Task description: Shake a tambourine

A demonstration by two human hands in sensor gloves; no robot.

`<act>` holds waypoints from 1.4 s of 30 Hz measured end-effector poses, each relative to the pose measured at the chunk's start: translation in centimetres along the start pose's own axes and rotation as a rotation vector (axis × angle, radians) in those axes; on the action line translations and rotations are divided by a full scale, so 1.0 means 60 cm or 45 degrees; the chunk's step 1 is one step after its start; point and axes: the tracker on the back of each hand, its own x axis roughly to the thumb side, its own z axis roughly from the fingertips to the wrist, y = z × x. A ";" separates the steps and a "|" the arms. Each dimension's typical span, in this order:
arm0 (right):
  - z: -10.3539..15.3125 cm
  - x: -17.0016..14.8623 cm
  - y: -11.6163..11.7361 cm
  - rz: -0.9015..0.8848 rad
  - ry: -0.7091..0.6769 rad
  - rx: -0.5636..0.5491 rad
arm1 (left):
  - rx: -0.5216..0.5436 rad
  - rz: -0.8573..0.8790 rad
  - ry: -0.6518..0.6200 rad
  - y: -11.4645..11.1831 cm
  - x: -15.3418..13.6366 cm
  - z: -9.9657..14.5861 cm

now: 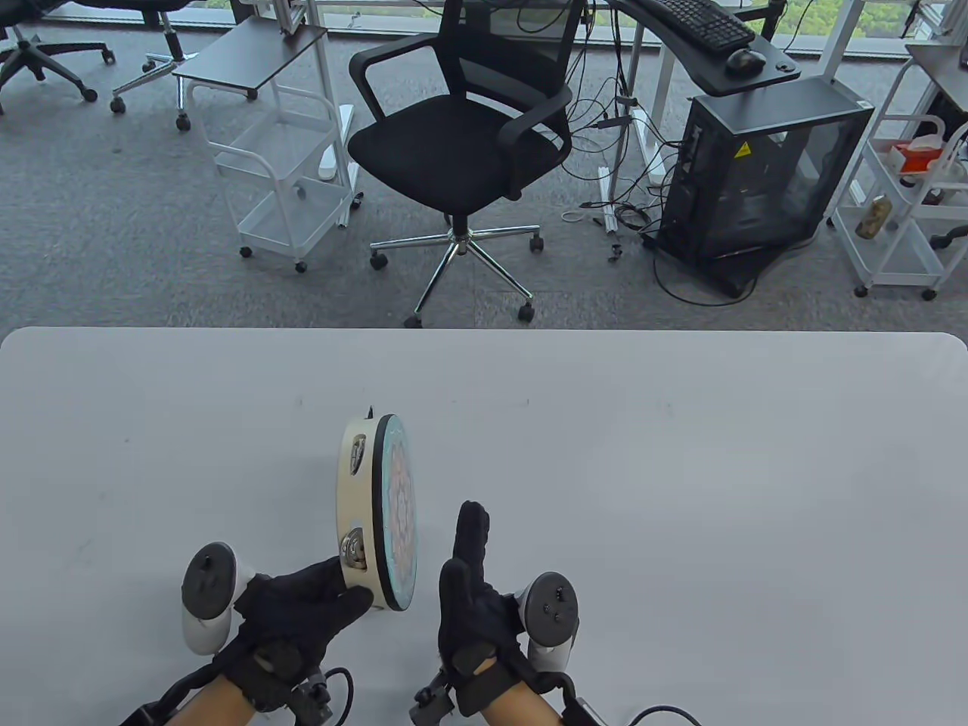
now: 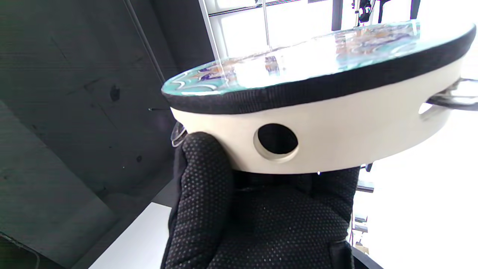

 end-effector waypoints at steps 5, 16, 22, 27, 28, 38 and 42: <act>0.008 -0.005 0.022 0.053 0.012 0.113 | -0.447 -0.040 -0.017 -0.054 0.005 -0.014; 0.003 -0.009 0.019 0.018 0.021 0.070 | -0.367 -0.073 -0.016 -0.051 0.003 -0.010; -0.003 -0.017 0.011 0.043 0.051 0.067 | -0.285 -0.093 0.017 -0.043 -0.003 -0.010; -0.005 -0.011 0.000 0.042 0.030 0.030 | -0.144 -0.091 0.006 -0.013 0.000 -0.007; -0.005 -0.009 -0.003 0.037 0.026 0.017 | -0.116 -0.090 0.002 -0.006 0.001 -0.006; -0.005 -0.010 0.014 0.038 0.021 0.137 | -0.395 -0.136 0.001 -0.060 -0.006 -0.014; -0.003 -0.004 0.019 0.002 -0.008 0.082 | -0.343 -0.189 -0.057 -0.065 0.011 -0.011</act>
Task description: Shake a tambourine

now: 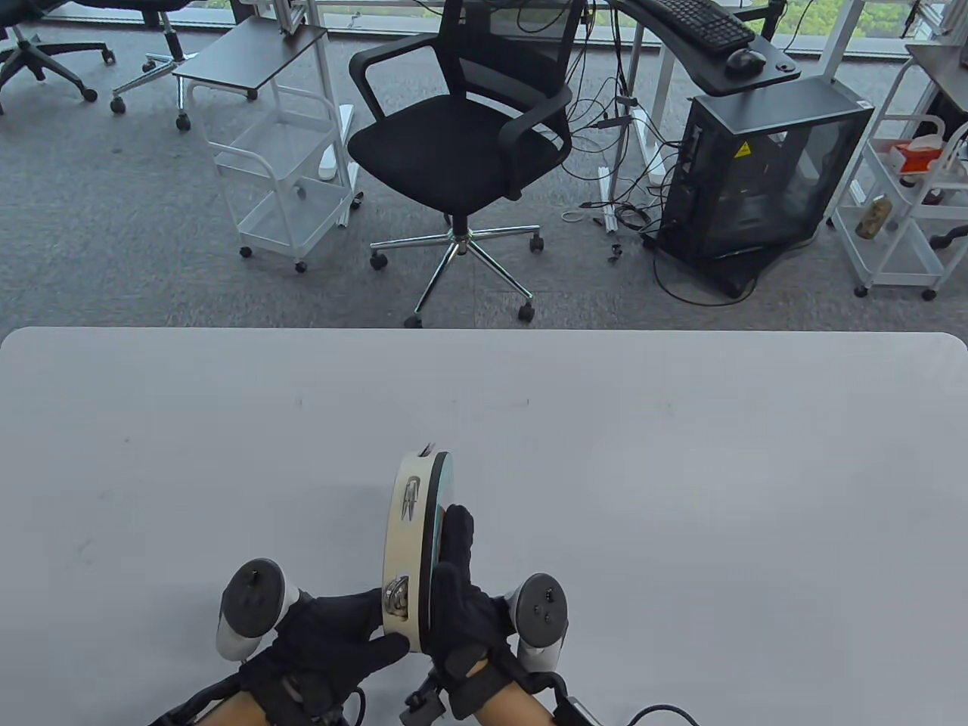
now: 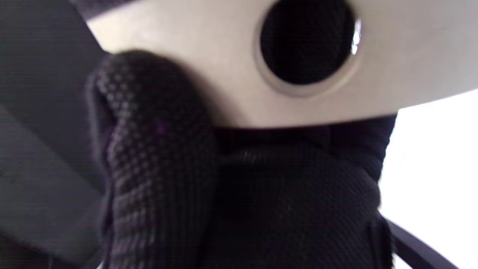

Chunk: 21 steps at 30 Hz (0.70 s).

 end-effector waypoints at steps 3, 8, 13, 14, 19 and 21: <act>-0.003 0.004 0.005 -0.012 -0.036 -0.013 | 0.027 -0.010 -0.016 0.005 0.009 0.003; -0.008 0.006 -0.001 -0.004 0.021 0.016 | 0.019 -0.033 0.009 0.015 0.008 0.002; -0.012 0.012 -0.022 0.126 0.070 0.013 | 0.142 -0.315 0.152 0.057 -0.009 0.007; -0.012 0.012 -0.028 0.208 0.074 0.012 | 0.173 -0.425 0.195 0.071 -0.012 0.010; -0.015 0.006 -0.053 0.500 0.213 0.078 | 0.382 -0.812 0.501 0.147 -0.046 0.037; -0.016 0.000 -0.062 0.552 0.257 0.099 | 0.409 -1.123 0.683 0.173 -0.070 0.048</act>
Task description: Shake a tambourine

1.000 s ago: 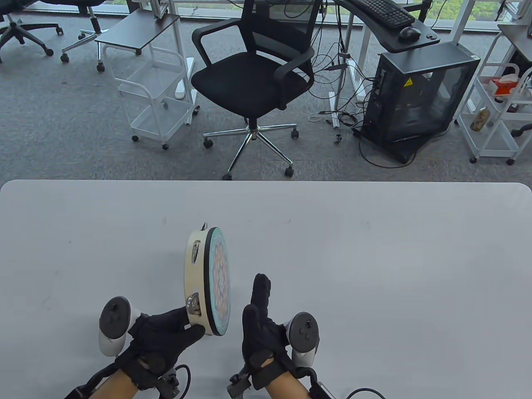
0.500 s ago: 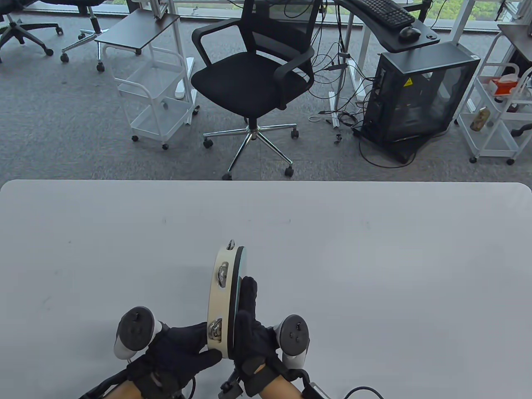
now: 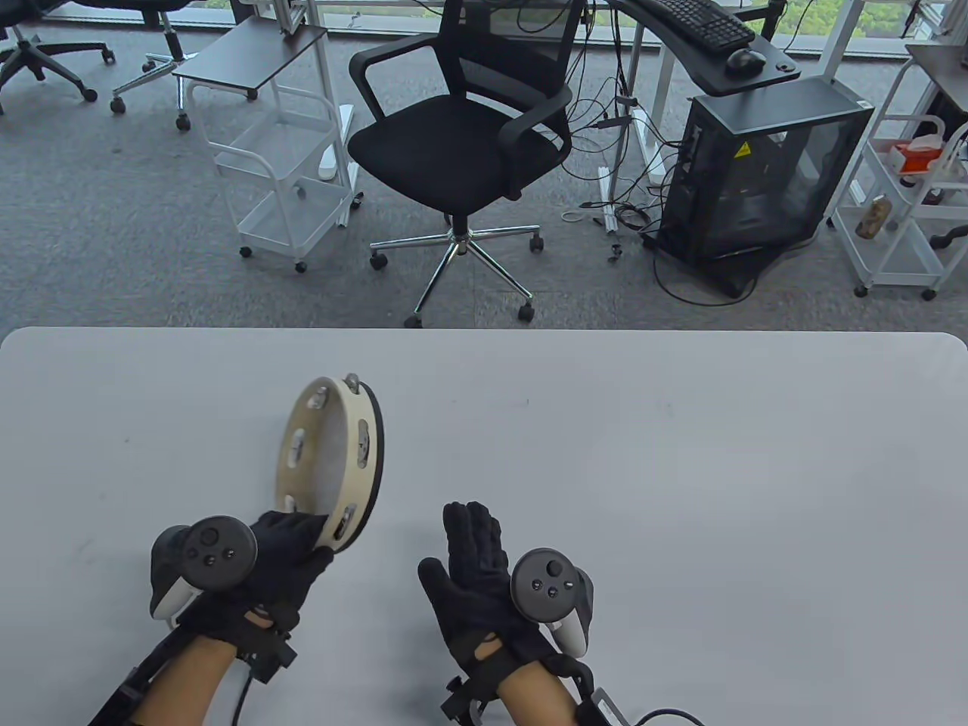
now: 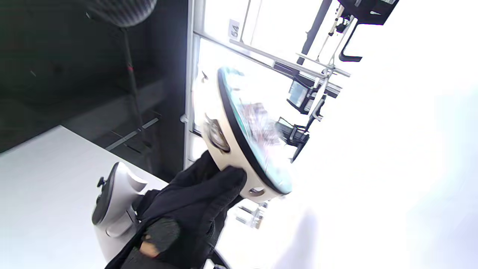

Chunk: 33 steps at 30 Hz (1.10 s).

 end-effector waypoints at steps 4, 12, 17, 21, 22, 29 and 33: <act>-0.001 -0.007 -0.006 -0.003 0.024 -0.011 | 0.004 -0.402 0.310 -0.017 -0.064 -0.012; 0.001 -0.010 -0.008 -0.010 0.037 0.000 | -0.139 -0.628 0.589 -0.058 -0.135 -0.017; 0.004 -0.010 -0.016 -0.030 0.036 -0.025 | -0.168 -0.587 0.649 -0.057 -0.147 -0.015; 0.004 -0.010 -0.026 -0.033 0.035 -0.061 | -0.221 -0.507 0.629 -0.052 -0.133 -0.013; 0.003 -0.009 -0.029 -0.025 0.036 -0.062 | -0.176 -0.436 0.603 -0.042 -0.121 -0.012; 0.001 0.014 -0.045 0.148 0.017 -0.111 | -0.092 -0.041 0.259 0.018 0.018 0.028; 0.005 0.038 -0.042 0.392 -0.004 -0.044 | -0.194 0.085 0.103 0.015 0.083 0.064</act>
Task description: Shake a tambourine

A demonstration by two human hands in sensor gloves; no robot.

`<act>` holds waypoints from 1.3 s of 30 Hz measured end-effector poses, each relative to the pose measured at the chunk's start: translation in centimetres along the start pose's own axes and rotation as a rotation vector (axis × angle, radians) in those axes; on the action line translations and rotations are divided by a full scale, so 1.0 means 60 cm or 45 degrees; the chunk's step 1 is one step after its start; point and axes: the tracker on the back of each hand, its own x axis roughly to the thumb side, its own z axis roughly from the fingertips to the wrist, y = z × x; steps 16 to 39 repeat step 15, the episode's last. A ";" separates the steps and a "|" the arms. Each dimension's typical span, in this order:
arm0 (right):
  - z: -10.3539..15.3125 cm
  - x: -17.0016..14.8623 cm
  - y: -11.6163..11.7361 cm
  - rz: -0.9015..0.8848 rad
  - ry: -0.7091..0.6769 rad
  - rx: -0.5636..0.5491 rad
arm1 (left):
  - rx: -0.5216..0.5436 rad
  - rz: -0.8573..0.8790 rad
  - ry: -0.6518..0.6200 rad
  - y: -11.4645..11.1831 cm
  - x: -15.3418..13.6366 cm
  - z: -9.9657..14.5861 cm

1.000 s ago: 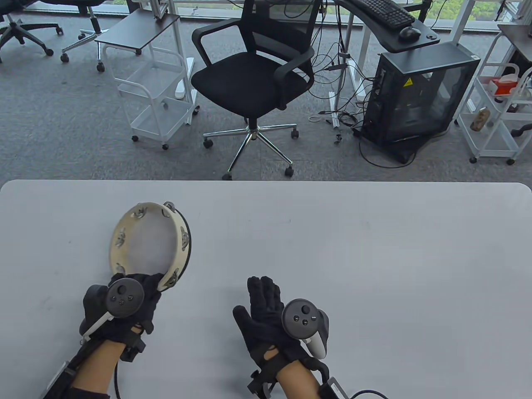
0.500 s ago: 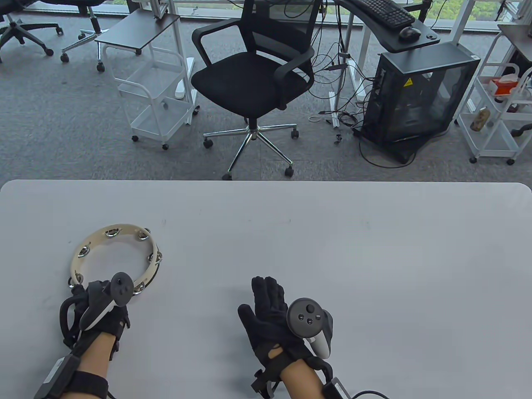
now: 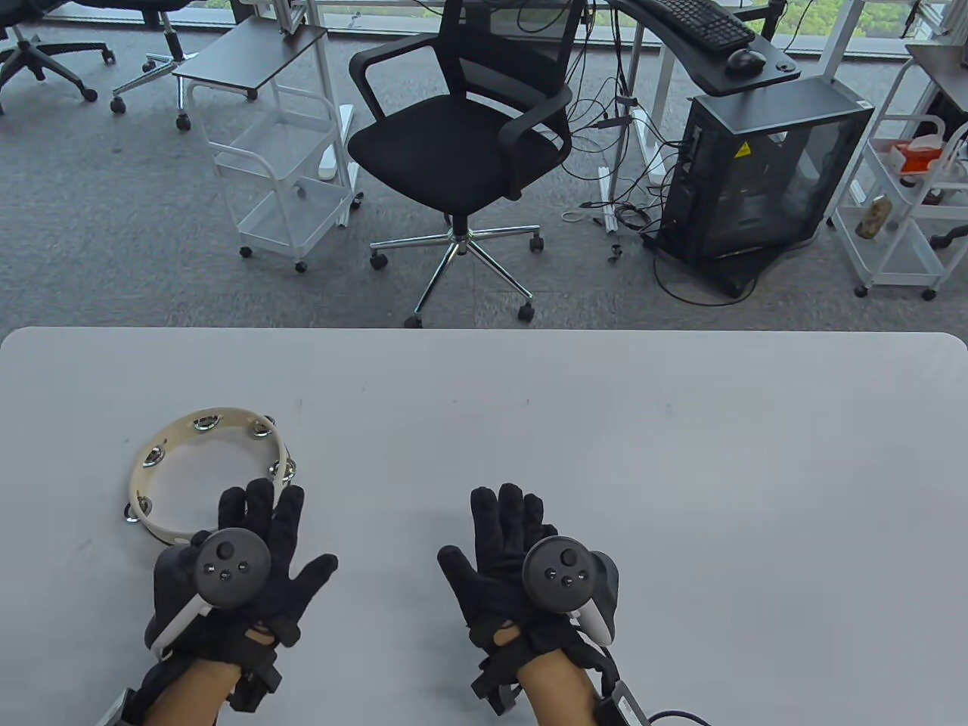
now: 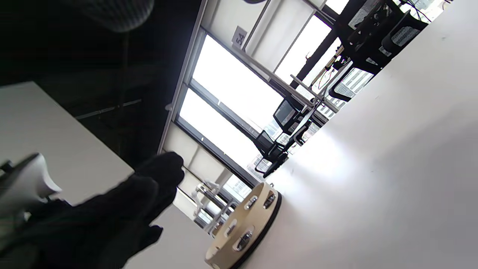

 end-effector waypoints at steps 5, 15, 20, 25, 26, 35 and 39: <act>0.011 0.037 0.009 0.555 -0.135 0.051 | -0.057 -0.077 -0.049 -0.018 0.025 0.008; 0.012 0.029 0.024 0.552 -0.092 0.115 | -0.128 -0.005 0.006 -0.032 0.000 -0.009; 0.012 0.029 0.024 0.552 -0.092 0.115 | -0.128 -0.005 0.006 -0.032 0.000 -0.009; 0.012 0.029 0.024 0.552 -0.092 0.115 | -0.128 -0.005 0.006 -0.032 0.000 -0.009; 0.012 0.029 0.024 0.552 -0.092 0.115 | -0.128 -0.005 0.006 -0.032 0.000 -0.009; 0.012 0.029 0.024 0.552 -0.092 0.115 | -0.128 -0.005 0.006 -0.032 0.000 -0.009; 0.012 0.029 0.024 0.552 -0.092 0.115 | -0.128 -0.005 0.006 -0.032 0.000 -0.009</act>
